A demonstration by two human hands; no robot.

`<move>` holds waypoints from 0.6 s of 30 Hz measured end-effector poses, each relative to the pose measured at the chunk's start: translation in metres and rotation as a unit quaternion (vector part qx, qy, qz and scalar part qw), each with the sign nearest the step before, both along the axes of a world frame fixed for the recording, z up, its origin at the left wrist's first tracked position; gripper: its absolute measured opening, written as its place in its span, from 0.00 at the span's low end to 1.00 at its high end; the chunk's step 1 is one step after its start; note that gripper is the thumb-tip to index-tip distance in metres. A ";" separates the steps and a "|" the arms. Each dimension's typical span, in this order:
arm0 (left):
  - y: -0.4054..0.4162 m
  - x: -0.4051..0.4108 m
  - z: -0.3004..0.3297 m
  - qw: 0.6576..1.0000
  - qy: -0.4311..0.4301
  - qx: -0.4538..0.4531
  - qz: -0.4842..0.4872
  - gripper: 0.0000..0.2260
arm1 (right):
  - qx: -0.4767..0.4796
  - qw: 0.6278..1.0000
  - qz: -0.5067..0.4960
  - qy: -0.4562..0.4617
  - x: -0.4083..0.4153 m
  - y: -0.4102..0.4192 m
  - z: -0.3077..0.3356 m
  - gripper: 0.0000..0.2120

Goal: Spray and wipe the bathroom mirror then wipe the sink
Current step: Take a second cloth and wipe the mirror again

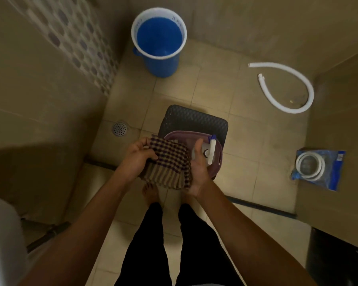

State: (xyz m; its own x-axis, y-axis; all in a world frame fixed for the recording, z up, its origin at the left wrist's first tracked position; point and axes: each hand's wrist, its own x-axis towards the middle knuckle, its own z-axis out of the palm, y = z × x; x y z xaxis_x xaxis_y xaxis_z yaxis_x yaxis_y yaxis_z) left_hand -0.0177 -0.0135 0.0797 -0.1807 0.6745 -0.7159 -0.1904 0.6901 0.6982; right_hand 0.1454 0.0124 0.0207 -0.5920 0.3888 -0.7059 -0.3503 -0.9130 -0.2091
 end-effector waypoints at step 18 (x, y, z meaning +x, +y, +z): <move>-0.141 -0.046 0.067 0.963 0.168 0.037 0.209 0.03 | 0.178 0.925 0.331 -0.048 -0.083 -0.038 0.096 0.15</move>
State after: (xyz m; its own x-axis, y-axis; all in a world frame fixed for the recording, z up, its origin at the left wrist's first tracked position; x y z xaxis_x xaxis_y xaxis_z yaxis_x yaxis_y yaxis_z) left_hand -0.0633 -0.1546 0.1462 -0.6610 0.5388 -0.5223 -0.1953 0.5485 0.8130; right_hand 0.0622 -0.0254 0.1166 -0.7247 0.1822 -0.6645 0.2970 -0.7877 -0.5398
